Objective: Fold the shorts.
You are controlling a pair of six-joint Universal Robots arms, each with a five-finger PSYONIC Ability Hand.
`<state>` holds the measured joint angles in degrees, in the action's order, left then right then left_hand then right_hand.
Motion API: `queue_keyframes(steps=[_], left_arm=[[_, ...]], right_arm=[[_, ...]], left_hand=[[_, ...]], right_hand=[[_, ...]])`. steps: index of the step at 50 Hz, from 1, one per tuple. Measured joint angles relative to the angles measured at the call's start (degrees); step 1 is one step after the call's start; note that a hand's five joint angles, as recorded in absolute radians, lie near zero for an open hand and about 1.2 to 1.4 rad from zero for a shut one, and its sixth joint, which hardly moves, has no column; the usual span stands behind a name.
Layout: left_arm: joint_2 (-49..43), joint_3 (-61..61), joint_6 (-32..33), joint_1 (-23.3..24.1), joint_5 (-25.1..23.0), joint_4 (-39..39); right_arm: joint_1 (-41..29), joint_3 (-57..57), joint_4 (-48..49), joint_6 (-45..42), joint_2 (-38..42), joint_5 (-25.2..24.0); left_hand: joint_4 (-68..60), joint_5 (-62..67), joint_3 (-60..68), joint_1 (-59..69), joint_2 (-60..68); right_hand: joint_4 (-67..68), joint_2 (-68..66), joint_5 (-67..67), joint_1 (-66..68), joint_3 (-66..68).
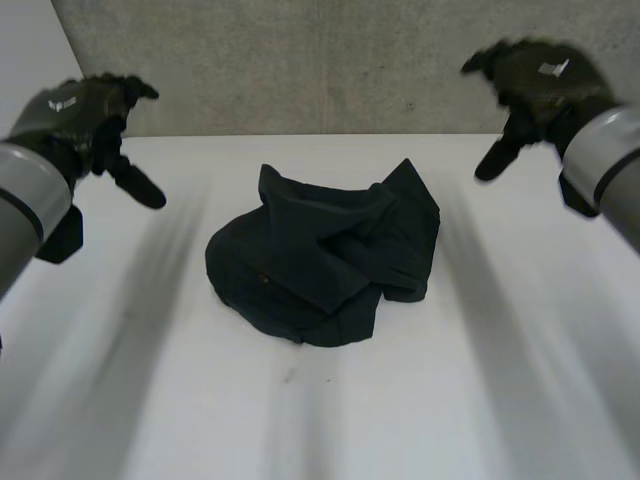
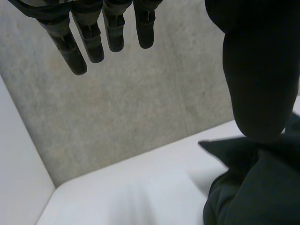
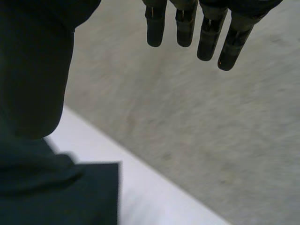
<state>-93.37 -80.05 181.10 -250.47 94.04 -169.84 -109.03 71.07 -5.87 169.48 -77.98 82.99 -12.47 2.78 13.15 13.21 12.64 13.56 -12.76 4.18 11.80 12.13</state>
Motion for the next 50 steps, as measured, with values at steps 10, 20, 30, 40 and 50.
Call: queue_keyframes(steps=[10,20,30,40,50], left_arm=[[-8.3,-14.2,-0.3,-8.4,-10.5,-12.4],[-24.2,-10.9,-1.9,-7.8,-17.8,-12.8],[-31.1,-3.6,-4.5,-6.0,-16.1,-12.8],[-26.8,3.5,-5.0,-7.7,-1.3,-16.0],[-16.1,9.8,-1.2,-3.2,5.6,-28.3]], right_arm=[[2.5,21.2,4.6,-8.5,-0.5,-13.8],[5.2,32.6,12.7,-9.1,-0.3,-14.7],[4.4,33.0,13.6,-8.9,0.2,-14.2],[4.1,33.1,14.3,-9.0,0.6,-14.2],[4.0,33.5,14.6,-9.1,2.4,-14.0]], left_hand=[[0.0,0.0,0.0,0.0,0.0],[-0.3,0.4,0.2,0.4,0.5],[-47.9,46.8,47.7,47.9,48.6],[-56.2,51.8,53.3,50.8,55.0],[-56.2,51.8,54.9,50.8,56.4]], right_hand=[[0.0,0.0,0.0,0.0,0.0],[0.0,0.0,0.0,0.0,0.0],[0.0,0.0,0.0,0.0,0.0],[0.0,0.0,0.0,0.0,0.0],[0.0,0.0,0.0,0.0,0.0]])
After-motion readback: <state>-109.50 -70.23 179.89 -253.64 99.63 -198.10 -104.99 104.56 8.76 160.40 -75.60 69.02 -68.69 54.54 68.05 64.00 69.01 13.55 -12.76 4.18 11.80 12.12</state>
